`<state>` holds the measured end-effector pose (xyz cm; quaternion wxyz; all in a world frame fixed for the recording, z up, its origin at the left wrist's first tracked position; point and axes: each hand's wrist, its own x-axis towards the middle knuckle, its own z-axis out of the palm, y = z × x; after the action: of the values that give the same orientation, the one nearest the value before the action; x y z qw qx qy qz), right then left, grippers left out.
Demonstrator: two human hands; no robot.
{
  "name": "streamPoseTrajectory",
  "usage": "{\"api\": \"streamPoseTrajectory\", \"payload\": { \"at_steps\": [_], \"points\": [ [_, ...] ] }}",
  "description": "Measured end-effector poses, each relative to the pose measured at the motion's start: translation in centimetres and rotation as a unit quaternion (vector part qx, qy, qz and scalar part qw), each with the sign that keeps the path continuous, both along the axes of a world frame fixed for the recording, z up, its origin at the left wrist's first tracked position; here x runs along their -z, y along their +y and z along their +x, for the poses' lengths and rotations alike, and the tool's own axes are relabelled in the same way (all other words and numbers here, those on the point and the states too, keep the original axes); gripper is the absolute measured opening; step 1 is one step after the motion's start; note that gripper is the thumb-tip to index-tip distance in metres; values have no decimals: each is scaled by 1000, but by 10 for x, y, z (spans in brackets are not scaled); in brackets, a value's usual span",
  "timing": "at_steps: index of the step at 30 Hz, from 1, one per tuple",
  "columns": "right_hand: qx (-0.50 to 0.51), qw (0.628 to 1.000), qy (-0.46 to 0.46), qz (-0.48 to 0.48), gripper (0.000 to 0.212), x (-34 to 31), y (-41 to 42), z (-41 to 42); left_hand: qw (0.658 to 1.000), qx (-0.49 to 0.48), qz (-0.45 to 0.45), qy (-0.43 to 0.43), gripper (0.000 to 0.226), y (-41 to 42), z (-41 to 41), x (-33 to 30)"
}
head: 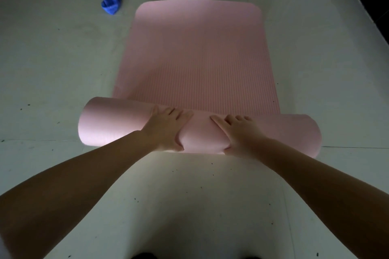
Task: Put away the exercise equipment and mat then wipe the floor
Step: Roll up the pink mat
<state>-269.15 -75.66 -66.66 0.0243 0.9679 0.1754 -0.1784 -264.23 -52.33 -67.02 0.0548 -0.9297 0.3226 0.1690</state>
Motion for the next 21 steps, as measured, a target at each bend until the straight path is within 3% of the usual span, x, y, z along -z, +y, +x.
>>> {"api": "streamPoseTrajectory", "payload": {
  "at_steps": [9, 12, 14, 16, 17, 21],
  "points": [
    [-31, 975, 220, -1, 108, -27, 19, -53, 977, 1, 54, 207, 111, 19, -72, -20],
    [27, 953, 299, 47, 114, -22, 11, -21, 990, 13, 46, 130, 97, 21, -66, -32],
    [55, 947, 310, 68, 114, -23, 0, -1, 998, 44, 9, -46, 86, 15, -68, -35],
    [104, 957, 258, 83, 110, -27, -14, 14, 981, 75, -55, -168, 72, 6, -80, -24],
    [137, 966, 200, 87, 103, -30, -20, 20, 976, 90, -75, -183, 73, 2, -84, -18],
    [216, 969, -31, 120, 63, -26, -22, 18, 992, 62, -6, -107, 115, 0, -56, 5]
  ]
}}
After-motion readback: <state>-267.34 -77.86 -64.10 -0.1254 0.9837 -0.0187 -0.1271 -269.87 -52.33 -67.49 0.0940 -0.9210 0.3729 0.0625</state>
